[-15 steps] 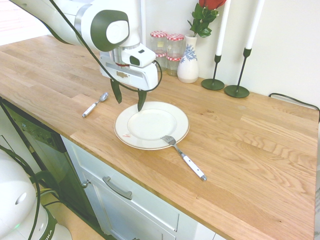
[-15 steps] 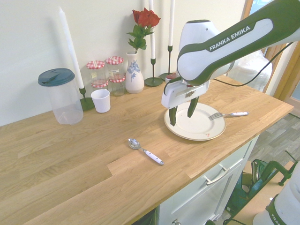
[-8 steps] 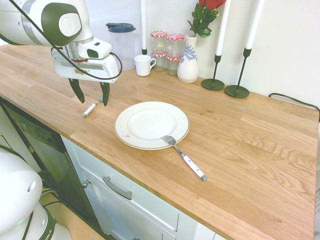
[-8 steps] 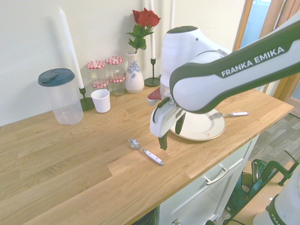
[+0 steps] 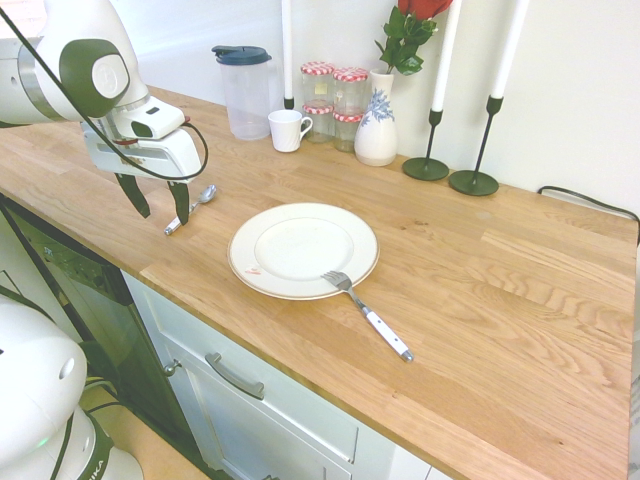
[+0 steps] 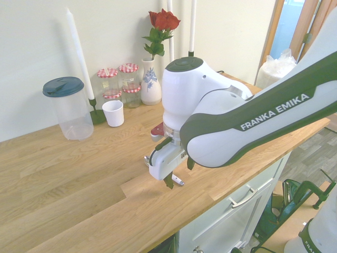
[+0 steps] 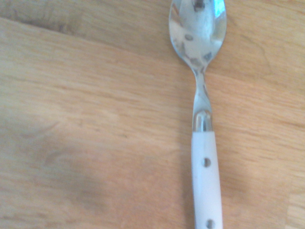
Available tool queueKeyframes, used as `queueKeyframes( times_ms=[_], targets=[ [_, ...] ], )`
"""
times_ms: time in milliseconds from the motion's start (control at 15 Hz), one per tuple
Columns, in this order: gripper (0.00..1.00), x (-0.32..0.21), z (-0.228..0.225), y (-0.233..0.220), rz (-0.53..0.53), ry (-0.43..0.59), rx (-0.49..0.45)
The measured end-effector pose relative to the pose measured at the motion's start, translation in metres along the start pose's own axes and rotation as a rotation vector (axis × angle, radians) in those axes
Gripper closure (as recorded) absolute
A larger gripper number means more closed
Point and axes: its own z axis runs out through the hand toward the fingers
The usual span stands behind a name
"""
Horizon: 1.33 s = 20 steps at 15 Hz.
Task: Put the spoon into the plate
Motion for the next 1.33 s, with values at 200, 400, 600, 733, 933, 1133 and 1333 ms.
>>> queueKeyframes(
  times_ms=[200,400,600,733,933,1133,1333],
  targets=[
    [1.00,0.005,0.007,-0.018,0.011,-0.009,-0.002],
    [1.00,0.011,0.011,-0.030,0.025,-0.014,-0.003],
    [1.00,0.019,0.019,-0.033,0.043,-0.025,-0.006],
    [1.00,0.023,0.022,-0.037,0.049,-0.032,-0.001],
    [1.00,0.022,0.022,-0.040,0.046,-0.034,0.006],
    [1.00,0.022,0.022,-0.040,0.045,-0.035,0.006],
    [1.00,0.024,0.022,-0.039,0.052,-0.037,0.006]
  ],
)
